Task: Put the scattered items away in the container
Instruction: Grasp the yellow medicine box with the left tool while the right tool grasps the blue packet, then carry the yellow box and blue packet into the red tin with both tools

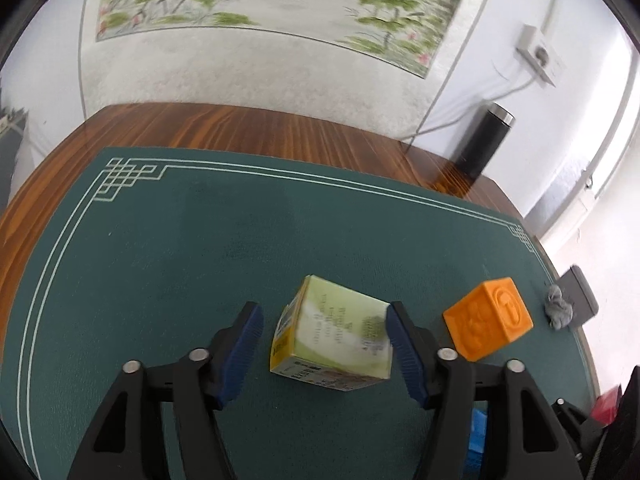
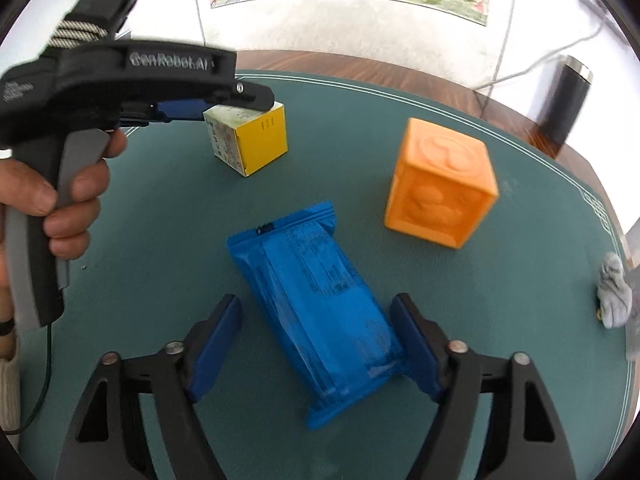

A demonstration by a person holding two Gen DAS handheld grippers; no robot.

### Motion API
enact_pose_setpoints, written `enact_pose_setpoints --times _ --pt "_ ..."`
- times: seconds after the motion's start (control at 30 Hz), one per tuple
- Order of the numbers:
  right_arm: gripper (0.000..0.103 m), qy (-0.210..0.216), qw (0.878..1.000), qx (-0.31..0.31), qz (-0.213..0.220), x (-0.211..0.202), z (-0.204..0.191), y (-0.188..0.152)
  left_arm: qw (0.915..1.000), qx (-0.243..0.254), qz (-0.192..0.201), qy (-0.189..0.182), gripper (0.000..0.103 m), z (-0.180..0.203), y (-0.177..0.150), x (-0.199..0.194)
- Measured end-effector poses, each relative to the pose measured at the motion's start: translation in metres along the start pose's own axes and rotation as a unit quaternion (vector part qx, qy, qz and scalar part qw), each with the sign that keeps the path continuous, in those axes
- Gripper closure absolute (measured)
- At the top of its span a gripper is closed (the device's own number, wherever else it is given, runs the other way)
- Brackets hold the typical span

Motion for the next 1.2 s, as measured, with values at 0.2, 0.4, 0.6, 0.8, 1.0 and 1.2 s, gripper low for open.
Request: enact_pose_setpoints --times 0.2,0.4,0.6,0.8,1.0,1.2 --pt "0.044 -0.028 0.999 0.040 0.012 -0.002 0.006 -0.007 0.9978 0.067 0.001 0.007 0.034 0.016 -0.007 -0.001" --pt "0.044 -0.040 0.998 0.051 0.024 -0.009 0.005 -0.013 0.9844 0.158 0.007 0.077 0.034 0.034 -0.017 0.006" --pt "0.053 -0.046 0.997 0.059 0.027 -0.011 0.002 -0.013 0.9845 0.142 0.010 0.102 0.035 0.031 -0.017 0.010" --pt "0.056 -0.049 0.996 0.071 0.032 -0.016 0.002 -0.018 0.9886 0.119 0.014 0.091 0.050 0.034 -0.018 0.007" --pt "0.056 -0.048 0.995 0.072 0.042 -0.027 -0.004 -0.024 0.9845 0.140 0.052 0.092 0.050 0.056 -0.017 -0.010" --pt "0.056 -0.050 0.994 0.081 0.059 -0.050 -0.007 -0.035 0.9809 0.158 0.076 0.083 0.050 0.076 -0.016 -0.027"
Point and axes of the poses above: each gripper's, at about its wrist camera, not at the fingertips, and x roughly the way its jaws point, z to its right, y to its top, the point moved 3 cm from there along x, roughly the way its jaws point, and after that the axes turned 3 degrees about -z, right-handed, at the moved point
